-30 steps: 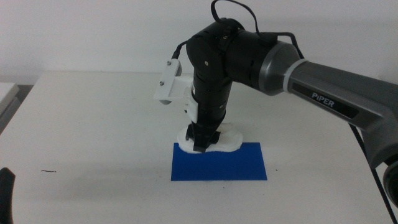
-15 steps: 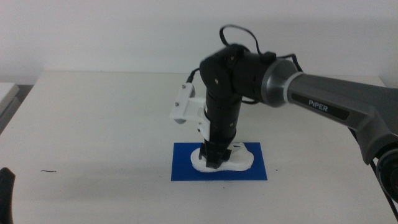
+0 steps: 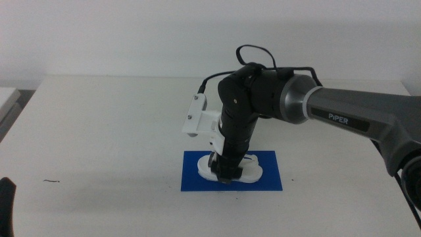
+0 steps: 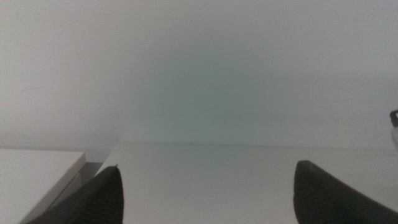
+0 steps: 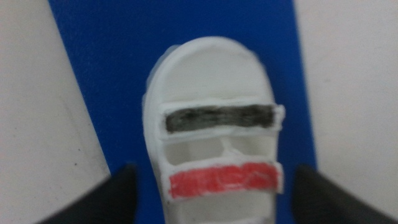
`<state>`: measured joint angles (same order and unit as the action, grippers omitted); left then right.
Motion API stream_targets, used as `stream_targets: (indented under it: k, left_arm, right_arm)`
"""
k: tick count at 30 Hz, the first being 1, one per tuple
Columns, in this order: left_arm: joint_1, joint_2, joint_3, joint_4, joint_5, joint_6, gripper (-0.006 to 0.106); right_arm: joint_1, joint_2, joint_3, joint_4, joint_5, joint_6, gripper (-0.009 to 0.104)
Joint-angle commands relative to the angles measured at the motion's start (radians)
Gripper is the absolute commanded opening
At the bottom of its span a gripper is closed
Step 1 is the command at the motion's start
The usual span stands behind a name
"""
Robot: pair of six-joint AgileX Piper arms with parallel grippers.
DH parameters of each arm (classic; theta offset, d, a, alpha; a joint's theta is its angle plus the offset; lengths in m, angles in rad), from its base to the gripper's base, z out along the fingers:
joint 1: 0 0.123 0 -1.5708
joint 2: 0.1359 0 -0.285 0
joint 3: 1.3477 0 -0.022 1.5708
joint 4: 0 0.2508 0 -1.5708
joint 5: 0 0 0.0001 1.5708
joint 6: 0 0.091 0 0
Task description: Use one arm to grab the shoe from the table and place it on the mat.
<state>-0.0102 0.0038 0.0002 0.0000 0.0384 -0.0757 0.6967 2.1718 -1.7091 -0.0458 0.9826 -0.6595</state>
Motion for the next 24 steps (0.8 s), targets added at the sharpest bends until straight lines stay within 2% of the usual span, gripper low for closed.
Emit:
stream_targets:
  k: [1,2,3,6,8,12,15,17,24]
  left_arm:
    - [0.000,-0.004,0.000,0.000,-0.011,-0.001,0.094]
    - [0.000,-0.004,0.000,0.000,-0.011,-0.001,0.094]
    - [0.000,-0.004,0.000,0.000,-0.011,-0.001,0.094]
    - [0.000,-0.004,0.000,0.000,-0.011,-0.001,0.094]
    - [0.000,-0.004,0.000,0.000,-0.011,-0.001,0.094]
    - [0.000,-0.004,0.000,0.000,-0.011,-0.001,0.094]
    - [0.000,-0.004,0.000,0.000,-0.011,-0.001,0.094]
    - [0.000,-0.004,0.000,0.000,-0.011,-0.001,0.094]
    - [0.000,-0.004,0.000,0.000,-0.011,-0.001,0.094]
  right_arm:
    - [-0.010,0.004,0.008,-0.004,-0.008,-0.010,0.076]
    - [-0.010,-0.001,0.008,-0.004,-0.008,-0.010,0.090]
    - [-0.010,-0.006,0.008,-0.002,-0.008,-0.006,0.092]
    - [-0.012,-0.089,0.016,-0.002,-0.008,0.066,0.092]
    - [-0.033,-0.197,0.061,-0.004,-0.023,0.170,0.092]
    - [-0.109,-0.463,0.272,-0.085,-0.102,0.462,0.092]
    - [-0.198,-0.722,0.496,-0.103,-0.249,0.691,0.092]
    - [-0.263,-0.895,0.668,-0.106,-0.384,0.785,0.092]
    - [-0.527,-1.364,1.142,-0.102,-0.713,0.816,0.092]
